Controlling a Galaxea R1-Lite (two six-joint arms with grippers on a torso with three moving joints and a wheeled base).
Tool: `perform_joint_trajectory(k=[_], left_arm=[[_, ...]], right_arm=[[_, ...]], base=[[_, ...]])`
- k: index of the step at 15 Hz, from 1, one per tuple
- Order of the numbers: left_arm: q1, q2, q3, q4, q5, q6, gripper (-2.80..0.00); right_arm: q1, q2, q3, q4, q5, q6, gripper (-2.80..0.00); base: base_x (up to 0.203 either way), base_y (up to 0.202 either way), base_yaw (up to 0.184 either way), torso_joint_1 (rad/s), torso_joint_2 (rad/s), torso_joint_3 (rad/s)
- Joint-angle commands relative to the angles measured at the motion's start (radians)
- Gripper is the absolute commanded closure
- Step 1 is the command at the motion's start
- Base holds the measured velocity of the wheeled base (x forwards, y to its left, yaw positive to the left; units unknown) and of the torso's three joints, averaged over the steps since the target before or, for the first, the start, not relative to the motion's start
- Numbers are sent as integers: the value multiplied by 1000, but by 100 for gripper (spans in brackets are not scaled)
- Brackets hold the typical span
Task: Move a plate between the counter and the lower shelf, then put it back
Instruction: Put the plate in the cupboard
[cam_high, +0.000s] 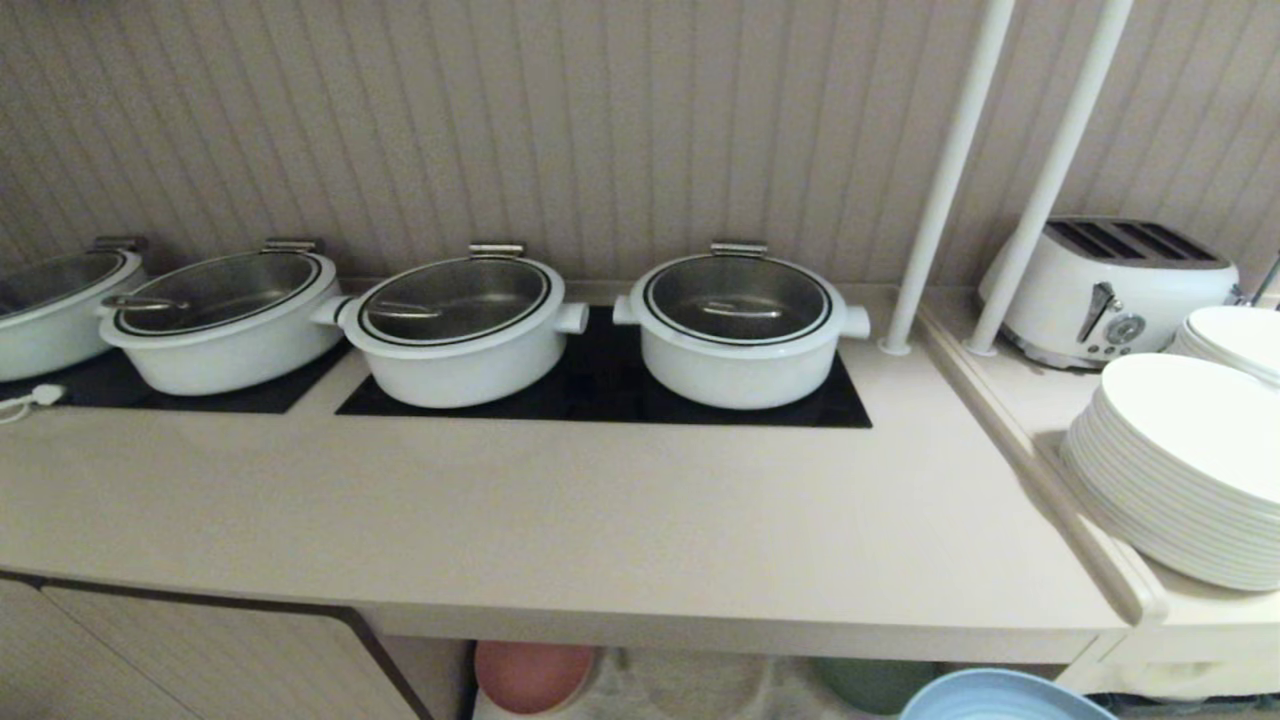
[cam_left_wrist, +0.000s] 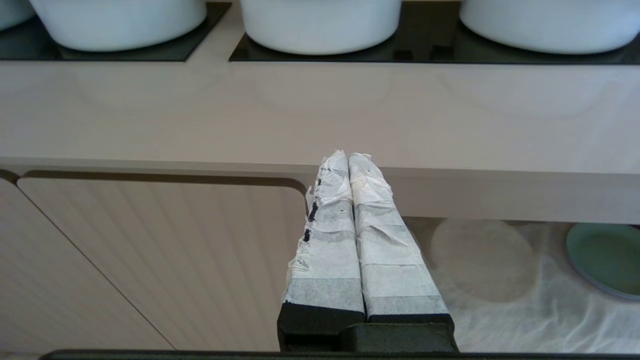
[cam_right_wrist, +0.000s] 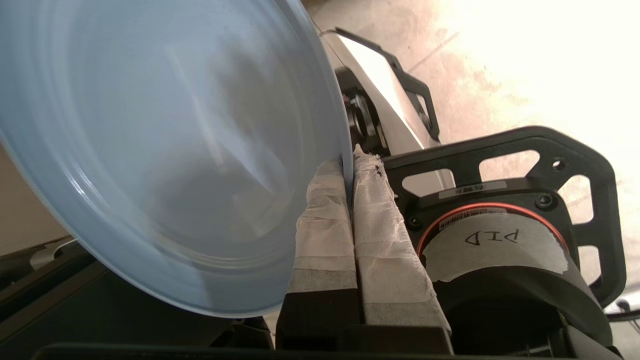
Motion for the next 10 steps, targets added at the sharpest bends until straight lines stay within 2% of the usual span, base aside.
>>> perform_joint_trajectory(k=[1,10], left_arm=[[0,0,0,0,1,0,0],[0,0,0,0,1,0,0]], right_arm=[[1,-10,8,2,0,4,0],[15,-25,2,-9,0,-5,0]], base=[[0,0,0,0,0,0],[0,0,0,0,0,0]])
